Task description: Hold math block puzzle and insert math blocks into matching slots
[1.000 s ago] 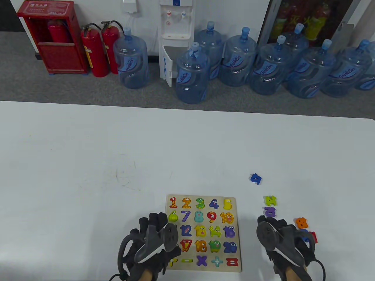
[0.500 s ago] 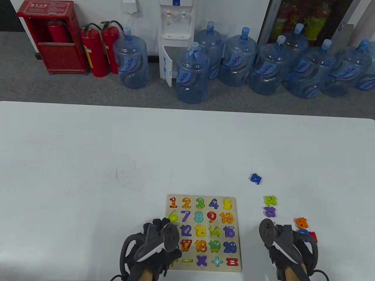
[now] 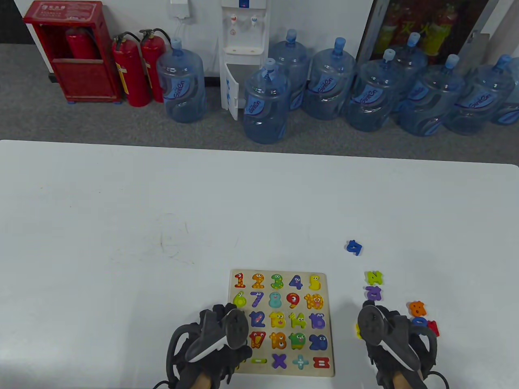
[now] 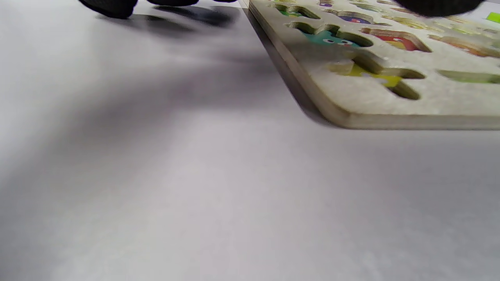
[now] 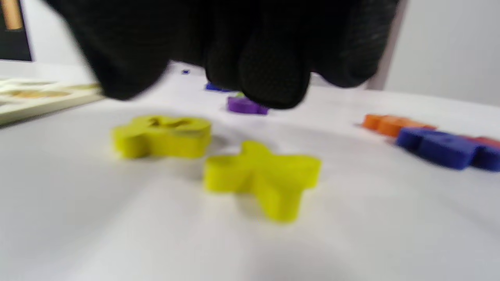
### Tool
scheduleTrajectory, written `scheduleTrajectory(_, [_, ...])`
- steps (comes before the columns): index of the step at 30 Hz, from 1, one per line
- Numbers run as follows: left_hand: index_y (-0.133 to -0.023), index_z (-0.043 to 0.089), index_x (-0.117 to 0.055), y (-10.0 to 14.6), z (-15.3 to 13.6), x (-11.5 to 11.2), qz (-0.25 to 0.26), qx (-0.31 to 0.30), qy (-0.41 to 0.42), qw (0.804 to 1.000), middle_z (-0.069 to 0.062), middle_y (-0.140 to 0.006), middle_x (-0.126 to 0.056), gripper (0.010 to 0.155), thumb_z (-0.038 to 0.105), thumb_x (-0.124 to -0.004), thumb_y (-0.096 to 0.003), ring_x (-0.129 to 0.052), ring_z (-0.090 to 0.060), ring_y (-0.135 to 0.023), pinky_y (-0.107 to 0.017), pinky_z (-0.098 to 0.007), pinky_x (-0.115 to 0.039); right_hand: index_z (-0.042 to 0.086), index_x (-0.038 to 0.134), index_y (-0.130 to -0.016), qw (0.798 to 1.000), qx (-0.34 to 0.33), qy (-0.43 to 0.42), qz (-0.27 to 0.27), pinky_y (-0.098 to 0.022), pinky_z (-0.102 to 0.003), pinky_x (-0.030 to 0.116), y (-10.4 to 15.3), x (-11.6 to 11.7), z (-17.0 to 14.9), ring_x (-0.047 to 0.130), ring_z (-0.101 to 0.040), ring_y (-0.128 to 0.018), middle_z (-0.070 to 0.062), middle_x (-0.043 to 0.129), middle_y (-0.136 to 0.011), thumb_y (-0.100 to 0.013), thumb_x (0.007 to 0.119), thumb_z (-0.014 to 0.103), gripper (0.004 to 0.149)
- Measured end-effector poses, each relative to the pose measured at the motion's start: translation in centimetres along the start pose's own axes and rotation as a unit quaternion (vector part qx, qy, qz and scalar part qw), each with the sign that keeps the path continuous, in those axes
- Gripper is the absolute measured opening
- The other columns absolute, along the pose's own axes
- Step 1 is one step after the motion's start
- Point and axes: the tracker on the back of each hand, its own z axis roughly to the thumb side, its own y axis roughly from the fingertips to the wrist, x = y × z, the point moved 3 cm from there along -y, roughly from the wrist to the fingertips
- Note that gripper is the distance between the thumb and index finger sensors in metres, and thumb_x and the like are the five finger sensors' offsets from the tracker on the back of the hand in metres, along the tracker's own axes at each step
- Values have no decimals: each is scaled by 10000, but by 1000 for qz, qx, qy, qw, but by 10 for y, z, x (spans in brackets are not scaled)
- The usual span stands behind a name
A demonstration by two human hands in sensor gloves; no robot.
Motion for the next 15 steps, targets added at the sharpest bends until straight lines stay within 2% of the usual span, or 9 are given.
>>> scheduleTrajectory(1, [-1048, 196, -226, 0, 0, 0, 0, 0, -1, 1000, -126, -1099, -276, 935, 621, -646, -329, -379, -481, -1042, -716, -671, -525, 275, 601, -944, 1000, -4, 12, 20, -552, -402, 752, -1, 4, 3, 818, -230, -787, -17, 646, -983, -281, 857, 274, 711])
scheduleTrajectory(3, [-1048, 195, -228, 0, 0, 0, -1, -1, 0, 1000, -127, -1099, -276, 934, 621, -646, -330, -378, -482, -1042, -716, -672, -523, 301, 667, -905, 998, 3, 52, 22, -547, -398, 759, -4, 9, 9, 845, -217, -766, 15, 710, -948, -274, 862, 256, 662])
scheduleTrajectory(6, [-1048, 196, -228, 0, 0, 0, -2, -1, 0, 1000, -126, -1099, -277, 932, 621, -645, -331, -377, -482, -1042, -716, -672, -521, 268, 738, -859, 996, -3, 87, -3, -507, -372, 791, -5, 9, 19, 914, -179, -661, -6, 801, -862, -240, 856, 339, 635])
scheduleTrajectory(10, [-1048, 196, -229, 0, 0, 0, -3, -1, -1, 1000, -127, -1099, -278, 933, 620, -646, -330, -375, -481, -1042, -717, -672, -519, 216, 748, -860, 997, -6, 82, 4, -486, -378, 798, -4, 10, 23, 933, -192, -609, -58, 828, -819, -239, 841, 379, 648])
scheduleTrajectory(13, [-1047, 195, -220, 0, 0, 0, -3, -1, 0, 1000, -126, -1099, -271, 935, 621, -644, -331, -373, -480, -1043, -717, -673, -518, 151, 768, -846, 997, -3, 78, 3, -418, -371, 831, -4, 10, 22, 977, -191, -500, -101, 887, -736, -223, 833, 441, 690])
scheduleTrajectory(15, [-1047, 195, -219, 0, 0, -1, -4, -1, 0, 1000, -127, -1098, -272, 935, 620, -645, -331, -372, -481, -1042, -718, -673, -516, 143, 775, -839, 997, 8, 80, -1, -397, -368, 840, -4, 8, 21, 989, -186, -472, -86, 915, -709, -206, 784, 504, 728])
